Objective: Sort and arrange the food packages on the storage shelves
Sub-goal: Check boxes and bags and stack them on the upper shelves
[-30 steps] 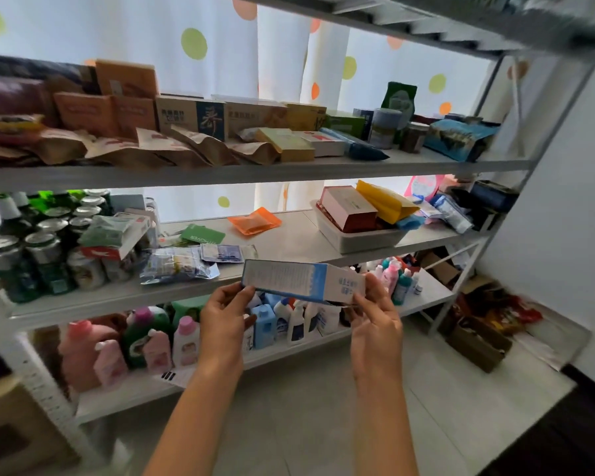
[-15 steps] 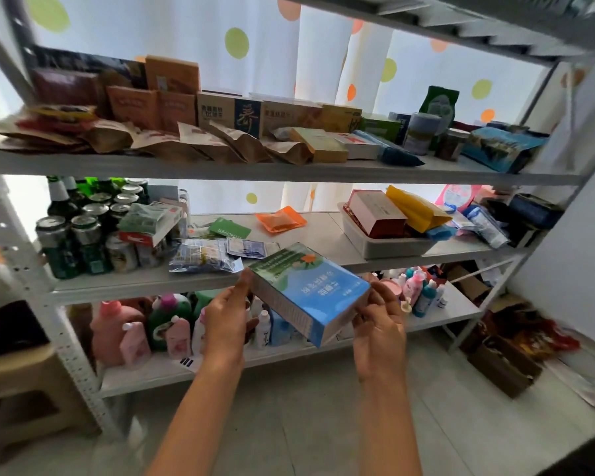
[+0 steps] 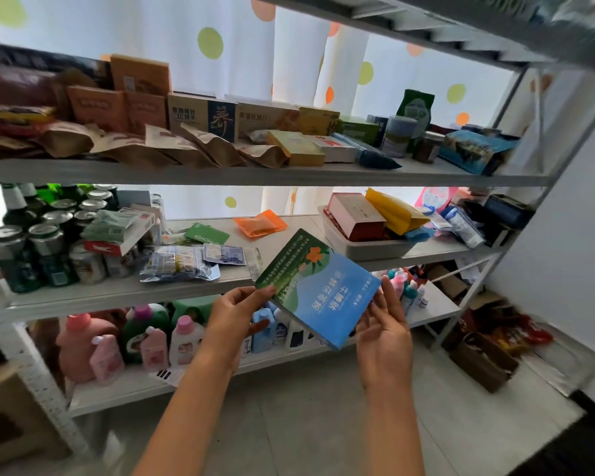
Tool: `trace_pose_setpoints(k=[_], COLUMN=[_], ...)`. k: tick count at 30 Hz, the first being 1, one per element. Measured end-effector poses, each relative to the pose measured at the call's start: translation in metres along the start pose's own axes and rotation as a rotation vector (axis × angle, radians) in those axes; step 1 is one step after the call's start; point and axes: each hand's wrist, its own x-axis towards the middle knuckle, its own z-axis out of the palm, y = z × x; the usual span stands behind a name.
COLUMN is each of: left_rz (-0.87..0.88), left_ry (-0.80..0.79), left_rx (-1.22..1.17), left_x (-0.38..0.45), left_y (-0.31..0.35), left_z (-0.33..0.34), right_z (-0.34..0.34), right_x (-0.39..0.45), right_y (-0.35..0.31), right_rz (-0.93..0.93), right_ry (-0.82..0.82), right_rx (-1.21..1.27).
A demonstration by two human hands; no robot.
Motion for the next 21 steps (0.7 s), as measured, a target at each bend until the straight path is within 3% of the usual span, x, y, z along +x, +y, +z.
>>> trace_pose_setpoints(k=[10,21], left_rz=[0.005,0.027], left_ry=[-0.031,-0.053], left_rx=[0.061,-0.069], left_x=[0.01,-0.002], left_y=[-0.014,-0.006], left_z=[0.013,0.007], right_z=[-0.006,-0.011], right_x=[0.008,0.001], right_y=[0.001,-0.006], right_rz=[-0.089,-0.087], right_ry=[0.07,0.029], right_rx=[-0.085,-0.066])
